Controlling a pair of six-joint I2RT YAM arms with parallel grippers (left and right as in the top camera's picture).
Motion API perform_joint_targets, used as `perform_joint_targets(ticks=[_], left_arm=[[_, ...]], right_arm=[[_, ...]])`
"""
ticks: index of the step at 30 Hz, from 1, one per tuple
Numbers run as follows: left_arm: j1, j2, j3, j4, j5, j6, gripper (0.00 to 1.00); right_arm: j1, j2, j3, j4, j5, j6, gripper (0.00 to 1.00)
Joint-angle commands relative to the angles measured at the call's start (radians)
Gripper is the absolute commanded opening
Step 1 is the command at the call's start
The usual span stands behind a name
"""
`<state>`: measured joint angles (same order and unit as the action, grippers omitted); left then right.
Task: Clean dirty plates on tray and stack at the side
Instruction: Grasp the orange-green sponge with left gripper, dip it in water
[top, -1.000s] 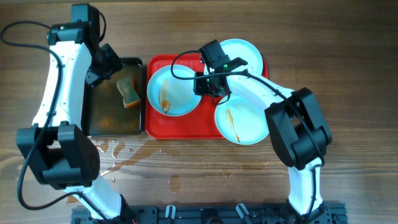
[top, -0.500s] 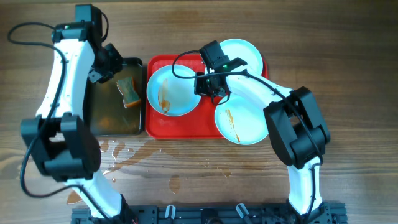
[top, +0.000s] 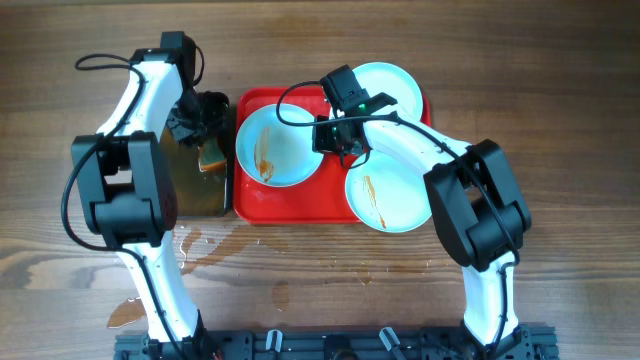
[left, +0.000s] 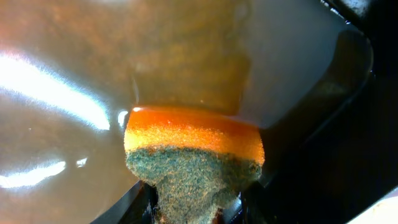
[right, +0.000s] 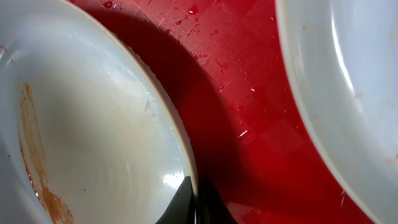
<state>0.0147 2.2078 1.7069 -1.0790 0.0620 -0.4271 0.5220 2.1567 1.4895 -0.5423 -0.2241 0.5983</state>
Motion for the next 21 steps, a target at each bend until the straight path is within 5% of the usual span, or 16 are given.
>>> perform_joint_targets(ticks=[1,4,6,15,21], left_arm=[[-0.001,0.014,-0.077,0.019,0.014,0.03,0.38],[-0.001,0.014,-0.116,0.045,0.015,0.03,0.23],[-0.001,0.014,-0.116,0.05,0.016,0.03,0.05],[0.005,-0.082,-0.085,0.035,0.016,0.04,0.04],[0.005,-0.209,-0.082,0.043,0.015,0.248,0.04]], right_arm=[[0.007,0.03,0.007,-0.004,0.007,0.003,0.04],[0.007,0.03,0.007,-0.001,0.006,0.004,0.04],[0.007,0.03,0.007,-0.001,0.006,0.004,0.04],[0.007,0.029,0.008,0.006,-0.005,0.006,0.04],[0.007,0.029,0.008,0.019,-0.017,0.003,0.04]])
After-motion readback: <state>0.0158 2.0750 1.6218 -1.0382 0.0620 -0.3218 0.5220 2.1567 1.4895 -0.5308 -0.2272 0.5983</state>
